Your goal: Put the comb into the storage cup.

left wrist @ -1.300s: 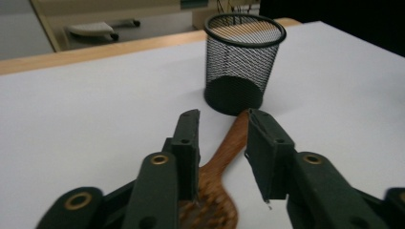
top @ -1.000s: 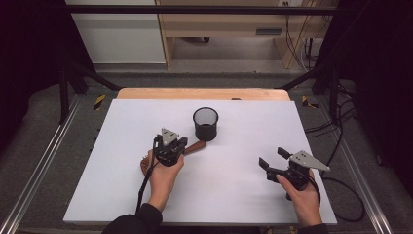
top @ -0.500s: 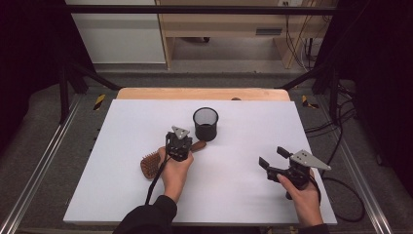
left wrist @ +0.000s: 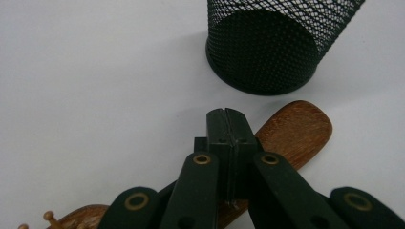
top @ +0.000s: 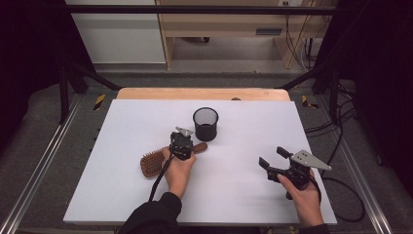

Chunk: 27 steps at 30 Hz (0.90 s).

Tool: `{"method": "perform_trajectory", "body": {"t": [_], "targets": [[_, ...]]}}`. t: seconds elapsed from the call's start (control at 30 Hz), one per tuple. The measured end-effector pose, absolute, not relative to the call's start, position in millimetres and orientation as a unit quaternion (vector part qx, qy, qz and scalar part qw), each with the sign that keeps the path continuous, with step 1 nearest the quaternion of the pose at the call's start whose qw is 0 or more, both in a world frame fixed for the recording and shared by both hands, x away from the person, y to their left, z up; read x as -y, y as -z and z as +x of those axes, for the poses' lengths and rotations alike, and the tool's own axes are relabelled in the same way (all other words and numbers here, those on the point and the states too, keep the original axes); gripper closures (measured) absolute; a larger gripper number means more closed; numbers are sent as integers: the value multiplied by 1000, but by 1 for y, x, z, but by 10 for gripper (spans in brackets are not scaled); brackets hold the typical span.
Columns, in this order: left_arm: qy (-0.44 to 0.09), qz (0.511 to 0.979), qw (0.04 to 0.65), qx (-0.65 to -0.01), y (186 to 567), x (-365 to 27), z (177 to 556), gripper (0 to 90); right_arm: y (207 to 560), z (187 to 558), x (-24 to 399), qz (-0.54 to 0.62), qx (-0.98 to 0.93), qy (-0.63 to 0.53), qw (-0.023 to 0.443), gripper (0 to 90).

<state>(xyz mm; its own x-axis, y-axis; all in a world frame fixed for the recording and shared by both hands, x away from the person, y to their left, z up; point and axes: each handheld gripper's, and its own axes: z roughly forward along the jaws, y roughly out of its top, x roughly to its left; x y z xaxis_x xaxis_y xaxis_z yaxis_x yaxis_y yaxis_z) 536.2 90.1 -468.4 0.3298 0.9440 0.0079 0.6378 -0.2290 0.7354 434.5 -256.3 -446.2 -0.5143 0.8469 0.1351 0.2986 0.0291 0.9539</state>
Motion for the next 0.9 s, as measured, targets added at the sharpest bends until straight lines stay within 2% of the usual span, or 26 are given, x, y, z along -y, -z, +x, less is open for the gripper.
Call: {"method": "perform_trajectory", "body": {"t": [0.33, 0.9], "targets": [[-206, 777, 318, -503, 474, -88, 520, 900, 446, 434, 255, 422, -677, -551, 245, 154], [-171, 803, 332, -465, 474, -117, 473, 900, 447, 433, 253, 417, -685, -545, 245, 154]]}}
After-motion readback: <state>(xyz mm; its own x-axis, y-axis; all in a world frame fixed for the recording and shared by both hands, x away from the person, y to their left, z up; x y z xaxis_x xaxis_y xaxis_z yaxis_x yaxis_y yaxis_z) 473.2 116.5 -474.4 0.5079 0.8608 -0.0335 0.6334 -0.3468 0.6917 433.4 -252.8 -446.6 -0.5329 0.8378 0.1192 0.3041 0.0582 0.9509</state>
